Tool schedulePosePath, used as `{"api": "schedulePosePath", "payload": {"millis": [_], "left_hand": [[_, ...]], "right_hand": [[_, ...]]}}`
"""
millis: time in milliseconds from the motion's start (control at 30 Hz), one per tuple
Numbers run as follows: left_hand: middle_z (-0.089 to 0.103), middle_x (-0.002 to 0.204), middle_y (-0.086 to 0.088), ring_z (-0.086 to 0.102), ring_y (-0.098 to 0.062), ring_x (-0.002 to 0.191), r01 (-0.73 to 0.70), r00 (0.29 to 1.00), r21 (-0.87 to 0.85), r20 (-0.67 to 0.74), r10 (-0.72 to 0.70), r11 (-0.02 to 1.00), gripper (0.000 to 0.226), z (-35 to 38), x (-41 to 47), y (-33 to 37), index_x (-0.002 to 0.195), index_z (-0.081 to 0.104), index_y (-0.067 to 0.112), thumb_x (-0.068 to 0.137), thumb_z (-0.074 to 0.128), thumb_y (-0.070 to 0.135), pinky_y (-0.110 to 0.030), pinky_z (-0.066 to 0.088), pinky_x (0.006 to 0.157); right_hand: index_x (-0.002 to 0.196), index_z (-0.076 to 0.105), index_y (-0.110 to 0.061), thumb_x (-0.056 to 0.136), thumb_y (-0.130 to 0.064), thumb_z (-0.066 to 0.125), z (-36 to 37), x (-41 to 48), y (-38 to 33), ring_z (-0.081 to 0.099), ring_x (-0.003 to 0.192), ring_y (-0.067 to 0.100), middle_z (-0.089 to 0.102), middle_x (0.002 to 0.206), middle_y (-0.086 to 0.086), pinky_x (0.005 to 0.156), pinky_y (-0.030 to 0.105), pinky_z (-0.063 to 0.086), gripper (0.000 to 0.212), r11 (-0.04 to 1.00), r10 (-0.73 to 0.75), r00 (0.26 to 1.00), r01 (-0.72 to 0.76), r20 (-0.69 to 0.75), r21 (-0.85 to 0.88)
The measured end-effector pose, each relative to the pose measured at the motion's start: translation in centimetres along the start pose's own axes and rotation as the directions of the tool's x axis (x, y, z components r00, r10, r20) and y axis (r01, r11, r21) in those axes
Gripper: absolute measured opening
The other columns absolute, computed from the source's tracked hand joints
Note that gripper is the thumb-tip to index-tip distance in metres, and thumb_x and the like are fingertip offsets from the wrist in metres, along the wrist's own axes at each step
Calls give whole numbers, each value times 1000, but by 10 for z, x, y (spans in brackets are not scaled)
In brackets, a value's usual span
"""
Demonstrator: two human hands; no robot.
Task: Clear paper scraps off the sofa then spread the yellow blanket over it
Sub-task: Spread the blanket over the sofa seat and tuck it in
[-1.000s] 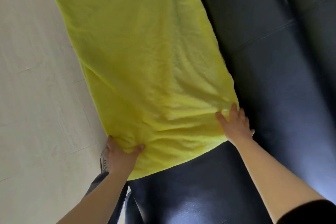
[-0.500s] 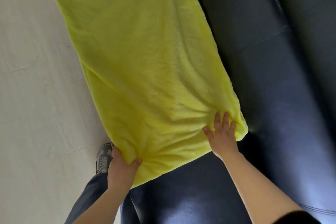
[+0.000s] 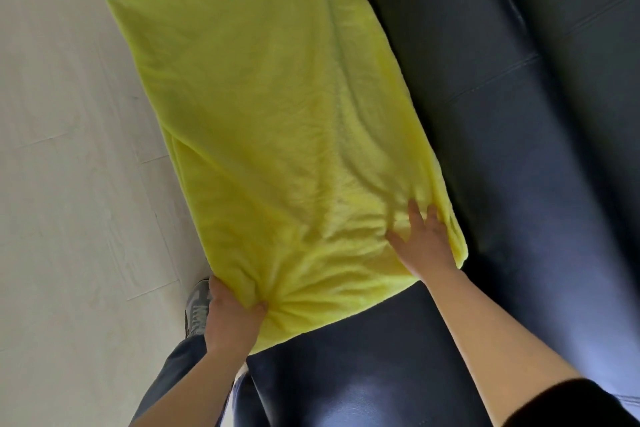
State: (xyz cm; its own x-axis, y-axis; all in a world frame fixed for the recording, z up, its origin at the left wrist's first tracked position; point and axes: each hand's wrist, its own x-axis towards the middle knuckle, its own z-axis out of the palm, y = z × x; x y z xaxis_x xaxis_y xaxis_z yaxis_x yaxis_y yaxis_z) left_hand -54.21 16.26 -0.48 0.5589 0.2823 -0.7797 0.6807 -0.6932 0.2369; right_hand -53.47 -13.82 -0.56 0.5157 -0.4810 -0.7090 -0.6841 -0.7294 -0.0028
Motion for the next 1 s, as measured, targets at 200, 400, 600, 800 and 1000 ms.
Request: {"api": "schedulePosePath", "payload": {"millis": [200,400,600,800,1000], "left_hand": [[39,134,-20,42,-44,122,27,998,88,-60,-22,996,82,-32,-11,26,137,30,2,74,74,31,-53,38,102],[60,120,-9,58,-28,100,-158,985,-162,-90,145,974,48,-97,2,94,127,53,7,85,65,28,-32,42,77],[70,80,-4,68,-28,83,-151,988,-476,-95,120,866,16,-174,67,189,94,65,14,87,56,25,-39,53,78],[70,85,-9,68,-24,77,-192,981,-556,-84,175,808,18,-237,170,299,100,64,6,89,58,19,-39,56,80],[65,87,-10,65,-18,70,42,999,-785,48,-7,618,13,-289,261,351,95,60,3,91,58,16,-33,57,77]], "right_hand": [[154,10,-25,96,-46,44,-27,-40,-38,11,147,26,6,161,7,115,40,25,70,980,-138,989,146,-61,138],[149,26,-18,98,-37,45,-93,-58,-105,40,132,22,38,147,7,104,33,37,58,934,-251,960,273,-123,228],[129,52,-13,98,-31,47,-182,-12,-199,53,94,17,56,105,0,78,26,39,36,851,-154,971,224,-183,474],[121,58,-14,95,-28,50,-250,85,-321,59,95,18,62,111,0,81,34,50,31,824,-169,963,254,-208,506],[84,59,-4,88,-17,45,-284,177,-435,59,78,34,59,82,14,60,31,49,20,855,-209,957,278,-200,438]]}}
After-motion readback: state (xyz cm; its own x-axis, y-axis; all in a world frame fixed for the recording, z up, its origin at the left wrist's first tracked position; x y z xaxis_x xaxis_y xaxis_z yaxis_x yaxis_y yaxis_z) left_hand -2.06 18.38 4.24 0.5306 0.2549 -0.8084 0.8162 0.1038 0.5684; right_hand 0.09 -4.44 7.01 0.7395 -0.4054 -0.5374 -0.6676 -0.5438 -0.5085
